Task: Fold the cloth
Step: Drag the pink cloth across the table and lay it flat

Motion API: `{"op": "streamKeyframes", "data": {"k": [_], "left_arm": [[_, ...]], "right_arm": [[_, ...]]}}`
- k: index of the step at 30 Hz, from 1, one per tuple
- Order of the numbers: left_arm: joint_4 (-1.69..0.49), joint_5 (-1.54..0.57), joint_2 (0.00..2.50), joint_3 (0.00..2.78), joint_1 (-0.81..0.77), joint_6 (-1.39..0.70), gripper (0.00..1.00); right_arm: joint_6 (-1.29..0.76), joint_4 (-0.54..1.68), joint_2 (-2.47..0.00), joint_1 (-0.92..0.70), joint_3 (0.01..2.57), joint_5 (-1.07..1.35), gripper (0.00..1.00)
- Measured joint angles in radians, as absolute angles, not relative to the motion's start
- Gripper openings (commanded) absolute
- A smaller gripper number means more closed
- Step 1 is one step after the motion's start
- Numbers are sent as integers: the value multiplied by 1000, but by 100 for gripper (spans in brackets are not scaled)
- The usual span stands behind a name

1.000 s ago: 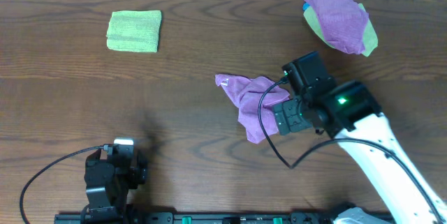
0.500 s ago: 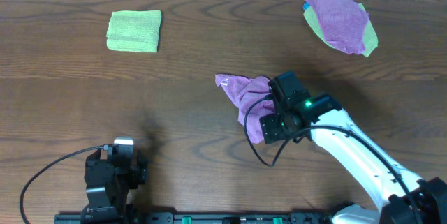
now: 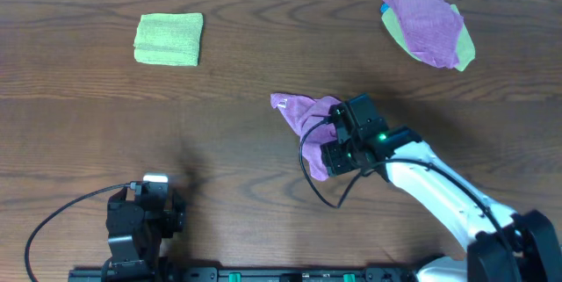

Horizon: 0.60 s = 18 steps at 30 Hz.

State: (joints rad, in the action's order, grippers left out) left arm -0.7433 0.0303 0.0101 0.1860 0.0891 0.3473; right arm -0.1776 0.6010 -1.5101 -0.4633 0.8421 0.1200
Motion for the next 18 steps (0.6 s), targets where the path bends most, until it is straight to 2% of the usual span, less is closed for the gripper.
{"op": "streamKeyframes", "data": {"k": [4, 11, 18], "left_arm": [[-743, 30, 10, 186, 89, 347, 95], [-743, 30, 10, 186, 89, 347, 95], [-743, 30, 10, 186, 89, 347, 95]], "right_arm": [[-170, 575, -1548, -447, 841, 173, 4], [-175, 650, -1549, -446, 923, 221, 1], [-176, 768, -1550, -446, 1330, 234, 2]]}}
